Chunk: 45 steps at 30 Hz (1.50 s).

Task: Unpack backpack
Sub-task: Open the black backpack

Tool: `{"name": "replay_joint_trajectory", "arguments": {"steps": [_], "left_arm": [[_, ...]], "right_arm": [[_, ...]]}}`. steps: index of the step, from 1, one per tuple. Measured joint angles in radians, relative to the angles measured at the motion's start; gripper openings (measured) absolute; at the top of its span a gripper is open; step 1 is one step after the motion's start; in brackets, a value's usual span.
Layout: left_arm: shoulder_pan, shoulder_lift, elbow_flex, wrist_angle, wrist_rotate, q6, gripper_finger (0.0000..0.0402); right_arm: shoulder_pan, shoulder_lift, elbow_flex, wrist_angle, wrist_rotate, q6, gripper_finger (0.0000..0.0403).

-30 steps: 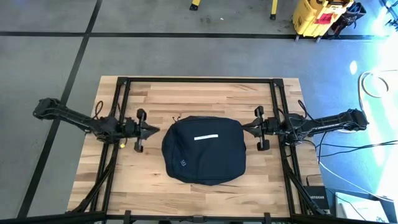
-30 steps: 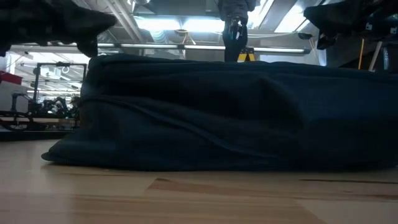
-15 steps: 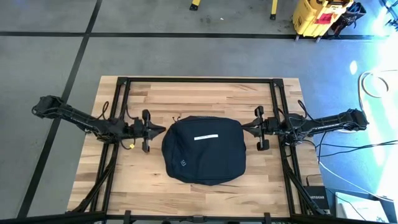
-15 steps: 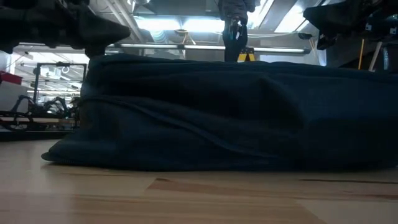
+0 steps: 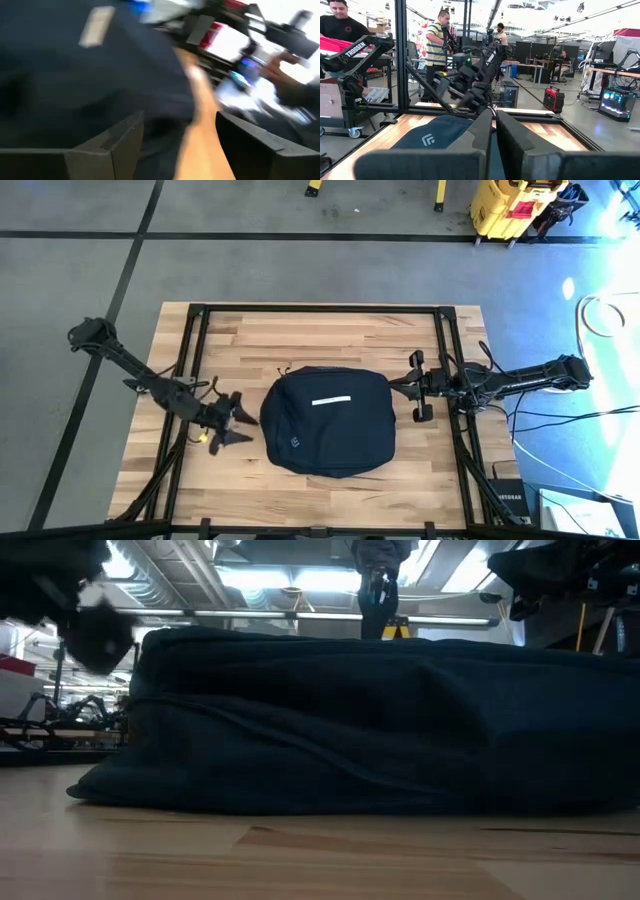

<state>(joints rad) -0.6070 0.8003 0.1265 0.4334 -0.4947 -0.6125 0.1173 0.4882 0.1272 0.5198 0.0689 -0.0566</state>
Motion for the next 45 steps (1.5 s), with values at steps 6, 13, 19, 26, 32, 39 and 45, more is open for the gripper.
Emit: {"name": "replay_joint_trajectory", "arguments": {"steps": [6,13,19,26,32,39,45], "left_arm": [[-0.008,0.019,0.000,-0.059,-0.127,-0.312,0.0237],[0.035,0.105,0.001,-0.046,-0.182,-0.593,0.0237],[0.075,0.223,0.031,-0.019,-0.156,-0.657,0.0237],[0.116,0.331,0.142,-0.015,-0.100,-0.611,0.0237],[0.150,0.420,0.203,-0.016,-0.017,-0.594,0.0235],[0.199,0.492,0.202,-0.036,0.039,-0.584,0.0124],[0.275,0.448,0.202,-0.034,0.106,-0.465,0.0010]], "right_arm": [[0.000,0.000,0.000,-0.001,0.000,0.000,0.0010],[0.000,0.000,0.000,-0.007,0.001,-0.003,0.0010],[0.000,0.000,0.000,-0.023,0.018,-0.003,0.0010],[0.000,0.000,0.000,-0.028,0.028,-0.001,0.0010],[0.000,0.000,0.000,-0.030,0.028,-0.001,0.0010],[0.000,0.000,0.000,-0.049,0.016,0.006,0.0010],[0.000,0.008,0.023,-0.190,0.139,0.006,0.0010]]}}
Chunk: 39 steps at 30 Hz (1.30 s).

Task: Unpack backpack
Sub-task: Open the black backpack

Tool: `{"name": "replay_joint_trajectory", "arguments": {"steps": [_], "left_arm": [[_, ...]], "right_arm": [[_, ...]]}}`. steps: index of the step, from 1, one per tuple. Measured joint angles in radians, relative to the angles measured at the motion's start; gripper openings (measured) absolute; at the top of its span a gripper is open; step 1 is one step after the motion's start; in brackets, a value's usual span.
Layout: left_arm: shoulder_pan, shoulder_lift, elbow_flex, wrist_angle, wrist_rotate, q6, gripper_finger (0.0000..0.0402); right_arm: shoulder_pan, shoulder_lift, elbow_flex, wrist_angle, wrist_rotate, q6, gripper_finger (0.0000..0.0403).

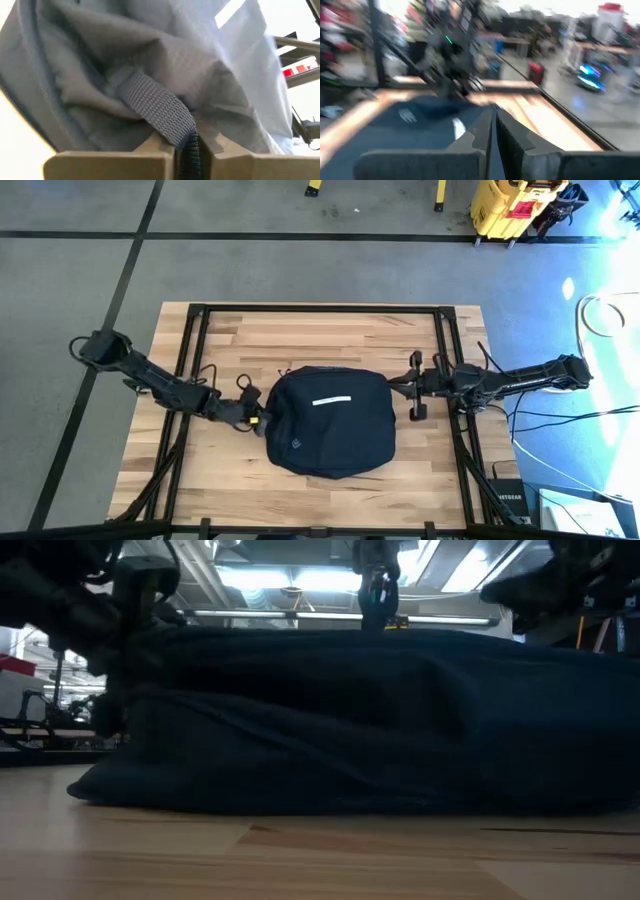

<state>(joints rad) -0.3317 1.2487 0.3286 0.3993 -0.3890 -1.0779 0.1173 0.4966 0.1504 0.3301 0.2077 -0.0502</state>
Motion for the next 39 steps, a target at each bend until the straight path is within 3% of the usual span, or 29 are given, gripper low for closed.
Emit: {"name": "replay_joint_trajectory", "arguments": {"steps": [7,16,23,30,39], "left_arm": [[0.214,-0.067,0.000,-0.089,0.159,0.201,0.0000],[0.701,-0.081,0.013,-0.123,0.479,0.530,0.0000],[1.005,-0.053,0.153,-0.135,0.740,0.724,0.0000],[1.067,0.122,0.376,-0.182,0.856,0.847,0.0000],[0.977,0.441,0.700,-0.211,0.917,0.900,0.0000]], "right_arm": [[0.000,0.062,0.092,-0.107,0.029,-0.016,0.0010],[0.000,0.078,0.105,-0.120,0.029,-0.028,0.0010],[0.000,0.078,0.105,-0.110,0.027,-0.026,0.0010],[0.000,0.078,0.105,-0.093,0.027,-0.025,0.0010],[0.000,0.078,0.105,-0.093,0.027,-0.022,0.0010]]}}
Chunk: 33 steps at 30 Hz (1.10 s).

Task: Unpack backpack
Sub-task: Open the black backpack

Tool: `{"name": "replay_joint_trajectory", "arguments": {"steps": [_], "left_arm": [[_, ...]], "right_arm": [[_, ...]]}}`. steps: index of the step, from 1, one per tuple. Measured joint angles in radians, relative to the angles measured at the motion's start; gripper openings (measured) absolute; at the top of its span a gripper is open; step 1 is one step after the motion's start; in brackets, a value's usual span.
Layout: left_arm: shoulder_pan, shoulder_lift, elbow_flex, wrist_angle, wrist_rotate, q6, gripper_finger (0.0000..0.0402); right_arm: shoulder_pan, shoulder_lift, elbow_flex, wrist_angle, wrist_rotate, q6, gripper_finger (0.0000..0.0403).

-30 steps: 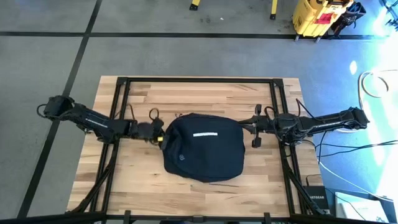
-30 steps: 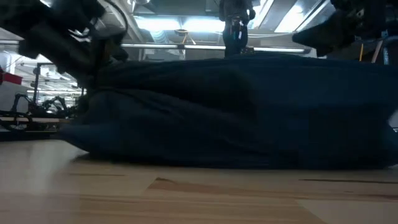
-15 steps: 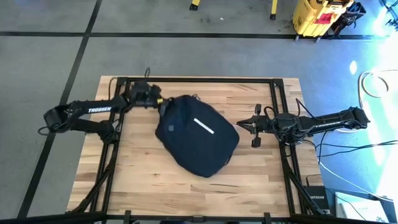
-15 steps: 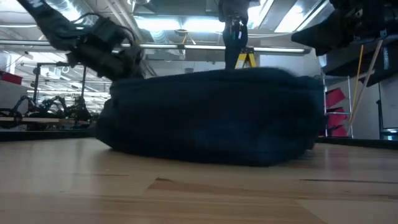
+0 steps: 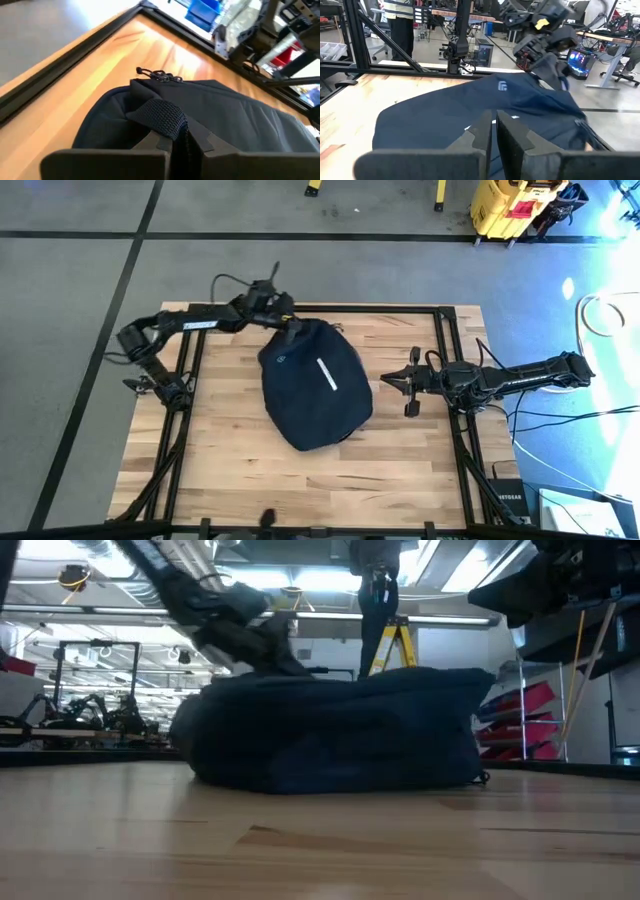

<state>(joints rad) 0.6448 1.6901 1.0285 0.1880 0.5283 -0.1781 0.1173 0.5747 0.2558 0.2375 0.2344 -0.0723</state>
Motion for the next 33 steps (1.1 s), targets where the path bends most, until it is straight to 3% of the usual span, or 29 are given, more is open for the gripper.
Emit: {"name": "replay_joint_trajectory", "arguments": {"steps": [8,15,25,33], "left_arm": [[-0.082,0.142,0.216,-0.073,0.019,0.037,0.0000],[-0.209,0.143,0.224,-0.174,0.071,0.153,0.0000],[-0.409,0.142,0.224,-0.117,-0.040,0.186,0.0000],[-0.477,0.141,0.224,-0.156,-0.107,0.175,0.0000]], "right_arm": [[0.000,-0.001,0.000,0.000,0.000,0.000,0.0010],[0.000,-0.001,0.000,0.000,0.000,0.000,0.0010],[0.000,-0.001,0.031,-0.003,-0.014,0.015,0.0010],[0.000,-0.001,0.031,-0.010,-0.017,0.016,0.0010]]}}
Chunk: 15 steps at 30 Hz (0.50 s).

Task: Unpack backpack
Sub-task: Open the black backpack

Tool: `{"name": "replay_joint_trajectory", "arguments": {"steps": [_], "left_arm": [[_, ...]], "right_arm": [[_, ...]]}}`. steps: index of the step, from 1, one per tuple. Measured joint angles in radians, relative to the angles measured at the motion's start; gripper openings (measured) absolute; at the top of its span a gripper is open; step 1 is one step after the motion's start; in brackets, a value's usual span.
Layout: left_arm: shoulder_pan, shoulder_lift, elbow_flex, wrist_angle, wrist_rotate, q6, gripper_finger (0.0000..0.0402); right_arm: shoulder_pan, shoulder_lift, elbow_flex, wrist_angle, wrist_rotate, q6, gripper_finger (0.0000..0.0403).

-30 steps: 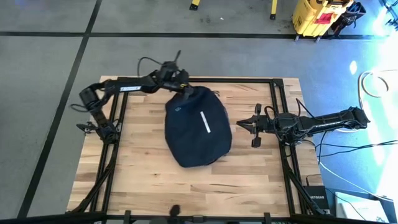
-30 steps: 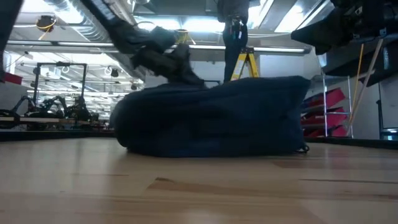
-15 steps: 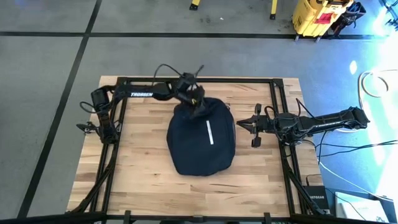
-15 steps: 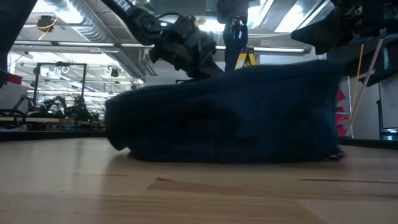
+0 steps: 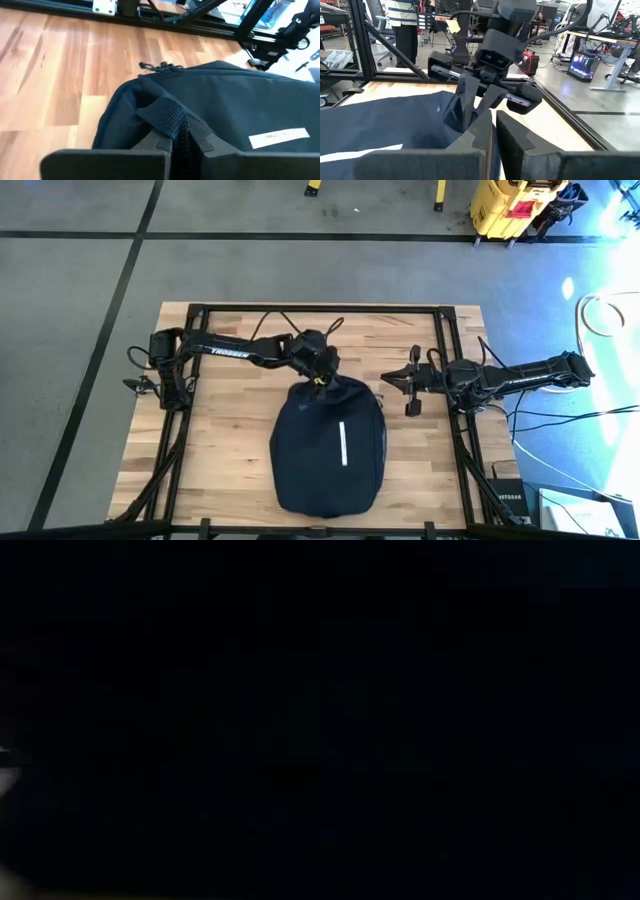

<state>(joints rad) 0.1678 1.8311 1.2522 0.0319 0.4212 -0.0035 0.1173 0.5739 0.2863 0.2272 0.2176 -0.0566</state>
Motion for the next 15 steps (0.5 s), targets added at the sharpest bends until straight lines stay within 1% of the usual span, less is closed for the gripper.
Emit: {"name": "replay_joint_trajectory", "arguments": {"steps": [5,8,10,12,15], "left_arm": [[0.004,0.000,0.000,0.002,-0.021,-0.006,0.0000],[0.024,0.000,0.000,0.014,-0.031,0.013,0.0012],[0.036,-0.001,0.000,0.014,-0.041,0.048,0.0033],[0.048,-0.007,0.000,0.014,-0.041,0.095,0.0062],[0.065,-0.020,0.000,0.013,-0.040,0.119,0.0119]], "right_arm": [[0.000,0.000,0.000,-0.022,0.000,0.007,0.0010],[0.001,0.000,0.000,-0.056,0.000,0.021,0.0010],[0.001,0.000,0.001,-0.093,-0.005,0.031,0.0010],[0.001,0.000,0.001,-0.113,-0.023,0.036,0.0010],[0.001,0.000,0.001,-0.121,-0.097,0.024,0.0020]]}}
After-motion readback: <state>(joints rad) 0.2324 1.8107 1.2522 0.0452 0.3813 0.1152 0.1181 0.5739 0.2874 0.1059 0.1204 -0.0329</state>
